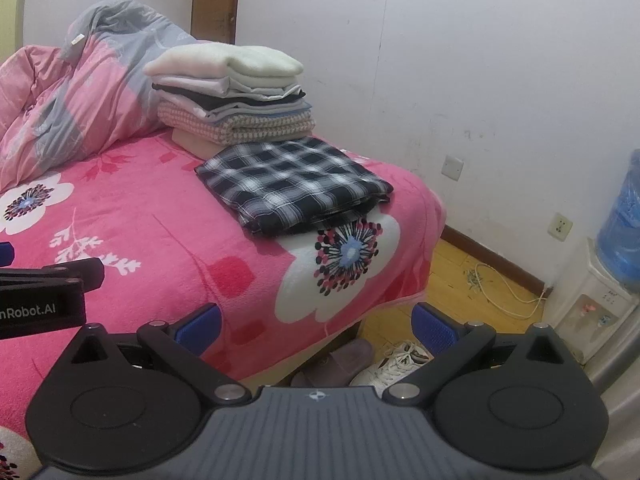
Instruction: Fold clothes
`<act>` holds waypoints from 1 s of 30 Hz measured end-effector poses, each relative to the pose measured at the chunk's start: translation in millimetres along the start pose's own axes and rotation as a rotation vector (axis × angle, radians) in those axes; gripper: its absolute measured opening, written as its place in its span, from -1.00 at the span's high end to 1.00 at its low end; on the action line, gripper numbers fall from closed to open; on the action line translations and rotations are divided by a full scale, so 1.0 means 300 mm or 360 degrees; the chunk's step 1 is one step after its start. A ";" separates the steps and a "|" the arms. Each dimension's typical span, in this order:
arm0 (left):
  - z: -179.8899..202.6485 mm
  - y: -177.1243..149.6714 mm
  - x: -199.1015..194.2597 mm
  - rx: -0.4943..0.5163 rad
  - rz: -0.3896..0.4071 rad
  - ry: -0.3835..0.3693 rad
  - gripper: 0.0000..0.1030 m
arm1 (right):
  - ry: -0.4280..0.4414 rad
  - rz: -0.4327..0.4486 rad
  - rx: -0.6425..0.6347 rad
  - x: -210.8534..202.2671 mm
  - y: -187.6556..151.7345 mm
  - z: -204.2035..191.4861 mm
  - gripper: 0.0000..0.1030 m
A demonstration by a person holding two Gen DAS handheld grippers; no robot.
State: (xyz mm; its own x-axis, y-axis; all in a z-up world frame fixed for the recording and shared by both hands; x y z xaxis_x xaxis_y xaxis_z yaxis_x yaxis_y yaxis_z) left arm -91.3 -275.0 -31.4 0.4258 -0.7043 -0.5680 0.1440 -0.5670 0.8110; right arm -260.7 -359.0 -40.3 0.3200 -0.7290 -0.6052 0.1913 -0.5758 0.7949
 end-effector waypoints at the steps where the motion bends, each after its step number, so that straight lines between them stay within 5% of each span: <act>1: 0.001 0.000 0.000 0.0001 0.0000 0.0000 -1.00 | 0.0000 0.0000 0.0000 0.000 0.000 0.002 -1.00; 30: -0.001 0.000 -0.004 -0.0006 -0.0009 -0.0003 -1.00 | -0.0009 0.0003 -0.0008 -0.003 -0.001 0.006 -1.00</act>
State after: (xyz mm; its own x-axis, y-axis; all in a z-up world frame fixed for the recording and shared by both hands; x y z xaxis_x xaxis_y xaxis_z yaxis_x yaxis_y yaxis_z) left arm -91.6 -274.0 -30.5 0.4233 -0.7018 -0.5730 0.1500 -0.5694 0.8082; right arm -262.8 -358.8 -40.0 0.3149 -0.7323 -0.6039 0.1955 -0.5726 0.7962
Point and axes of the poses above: each gripper's, at about its wrist camera, not at the fingertips, and x roughly the way its jaws point, z to its right, y to its top, the point moved 7 cm from there along x, roughly the way its jaws point, and after that the axes turned 9 degrees about x, right-handed, at the moved point
